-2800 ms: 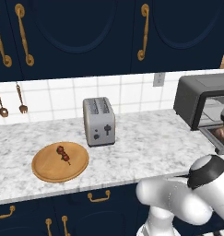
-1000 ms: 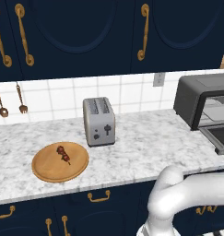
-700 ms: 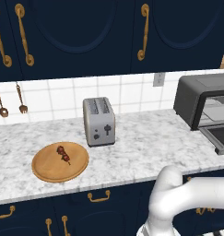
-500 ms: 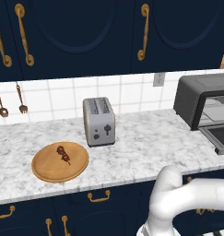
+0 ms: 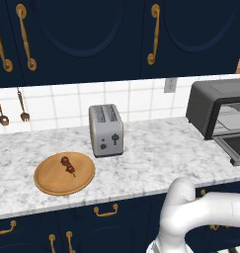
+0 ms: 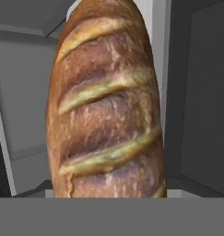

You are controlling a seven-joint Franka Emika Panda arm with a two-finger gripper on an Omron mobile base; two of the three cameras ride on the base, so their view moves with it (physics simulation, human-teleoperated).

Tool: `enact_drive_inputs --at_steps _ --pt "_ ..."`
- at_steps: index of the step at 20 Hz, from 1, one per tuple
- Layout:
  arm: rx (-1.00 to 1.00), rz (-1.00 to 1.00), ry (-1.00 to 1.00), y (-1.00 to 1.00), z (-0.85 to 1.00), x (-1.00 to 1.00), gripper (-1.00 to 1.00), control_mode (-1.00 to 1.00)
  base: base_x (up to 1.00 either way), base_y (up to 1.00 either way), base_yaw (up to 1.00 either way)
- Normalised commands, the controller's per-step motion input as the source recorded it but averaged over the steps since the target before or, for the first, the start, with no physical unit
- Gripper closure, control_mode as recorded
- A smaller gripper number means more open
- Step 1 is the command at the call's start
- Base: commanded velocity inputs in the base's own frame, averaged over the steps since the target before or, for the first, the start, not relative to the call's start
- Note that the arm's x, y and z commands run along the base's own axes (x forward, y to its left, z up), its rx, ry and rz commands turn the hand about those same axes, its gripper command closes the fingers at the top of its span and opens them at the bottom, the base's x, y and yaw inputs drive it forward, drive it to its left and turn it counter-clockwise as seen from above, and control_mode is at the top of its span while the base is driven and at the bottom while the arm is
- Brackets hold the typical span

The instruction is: Pick up the kebab skewer and baguette bread, and place them inside the toaster oven. Close the toaster oven door and start by setting the timer.

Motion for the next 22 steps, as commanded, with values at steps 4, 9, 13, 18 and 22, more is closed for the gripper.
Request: enact_drive_inputs --at_steps 4,9,13,18,22 --pt "0.00 0.00 0.00 0.16 -0.02 0.27 1.00 -1.00 0.00 0.00 0.00" --pt "0.00 0.00 0.03 -0.01 0.00 0.15 1.00 -1.00 0.00 0.00 0.00" --pt "0.00 0.00 0.11 0.00 0.00 0.28 1.00 -1.00 0.00 0.00 0.00" --pt "0.00 0.00 0.04 0.00 0.00 0.13 1.00 -1.00 0.00 0.00 0.00" --pt "0.00 0.00 0.01 0.01 0.00 0.06 1.00 -1.00 0.00 0.00 0.00"
